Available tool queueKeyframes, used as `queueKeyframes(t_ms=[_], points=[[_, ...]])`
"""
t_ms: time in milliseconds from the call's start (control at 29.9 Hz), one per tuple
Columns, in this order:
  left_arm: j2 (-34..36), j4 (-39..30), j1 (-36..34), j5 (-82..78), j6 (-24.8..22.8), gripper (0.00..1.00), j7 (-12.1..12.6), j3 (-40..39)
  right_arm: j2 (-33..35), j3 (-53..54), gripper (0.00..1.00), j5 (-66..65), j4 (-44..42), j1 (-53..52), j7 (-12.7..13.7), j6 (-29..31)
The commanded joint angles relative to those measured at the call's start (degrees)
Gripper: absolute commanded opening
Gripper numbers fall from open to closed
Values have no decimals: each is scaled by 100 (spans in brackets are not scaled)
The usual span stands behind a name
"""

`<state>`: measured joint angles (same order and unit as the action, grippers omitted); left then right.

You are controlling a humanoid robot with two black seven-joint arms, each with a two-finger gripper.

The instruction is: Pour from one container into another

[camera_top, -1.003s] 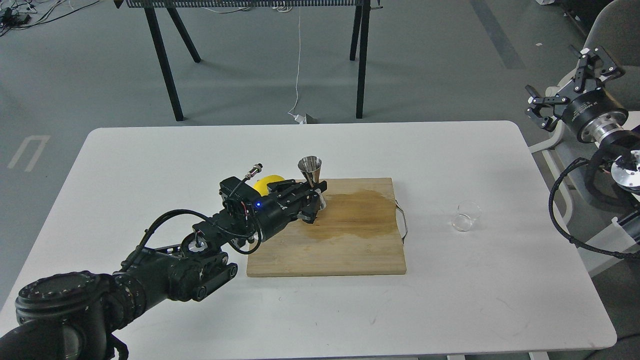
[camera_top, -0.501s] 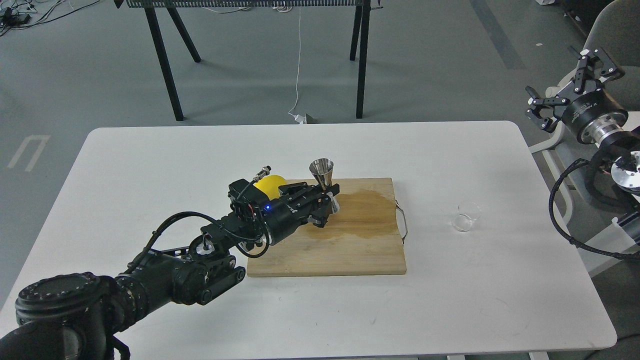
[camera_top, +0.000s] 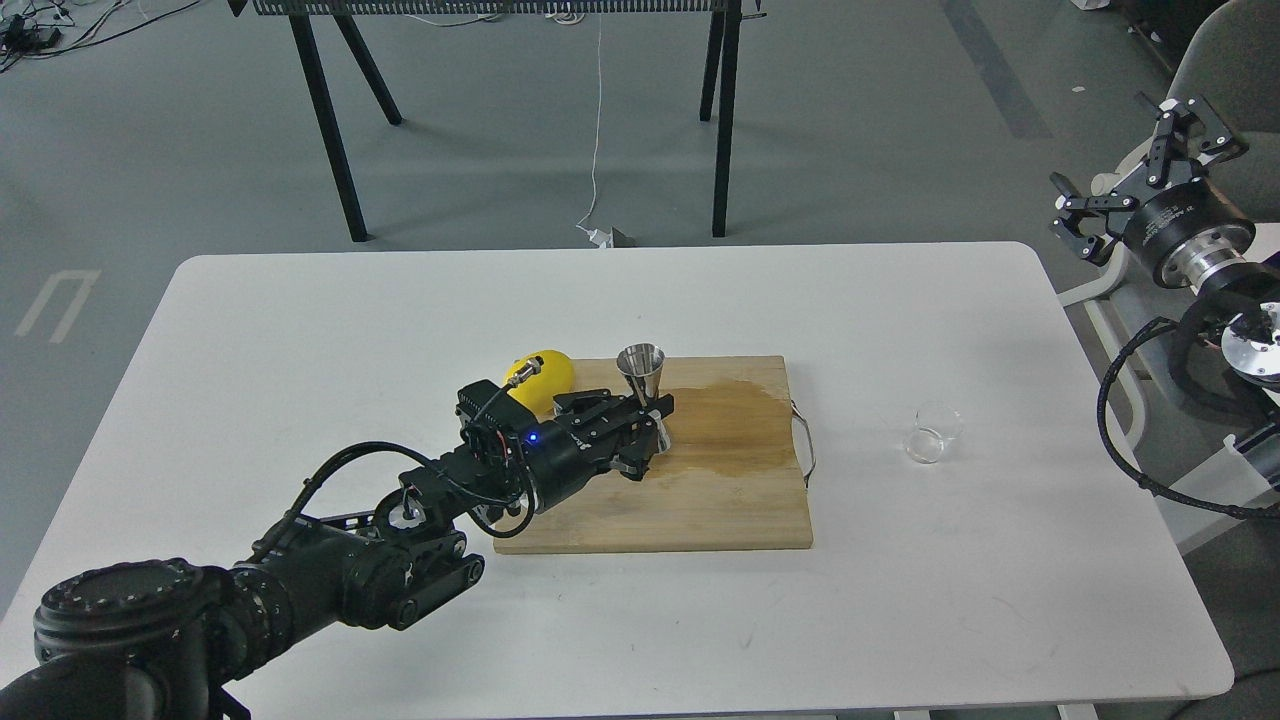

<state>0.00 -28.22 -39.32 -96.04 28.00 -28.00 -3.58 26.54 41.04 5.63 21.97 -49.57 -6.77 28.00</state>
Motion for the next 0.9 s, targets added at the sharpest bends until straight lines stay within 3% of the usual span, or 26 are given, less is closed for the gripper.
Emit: queueKeyframes(t_ms=[0, 869], points=[[0, 0, 21, 32, 0, 16, 0, 15, 0, 1, 99, 0, 0, 0, 0, 0], [0, 97, 21, 138, 0, 24, 0, 15, 9, 10, 99, 8, 0, 26, 0, 0]])
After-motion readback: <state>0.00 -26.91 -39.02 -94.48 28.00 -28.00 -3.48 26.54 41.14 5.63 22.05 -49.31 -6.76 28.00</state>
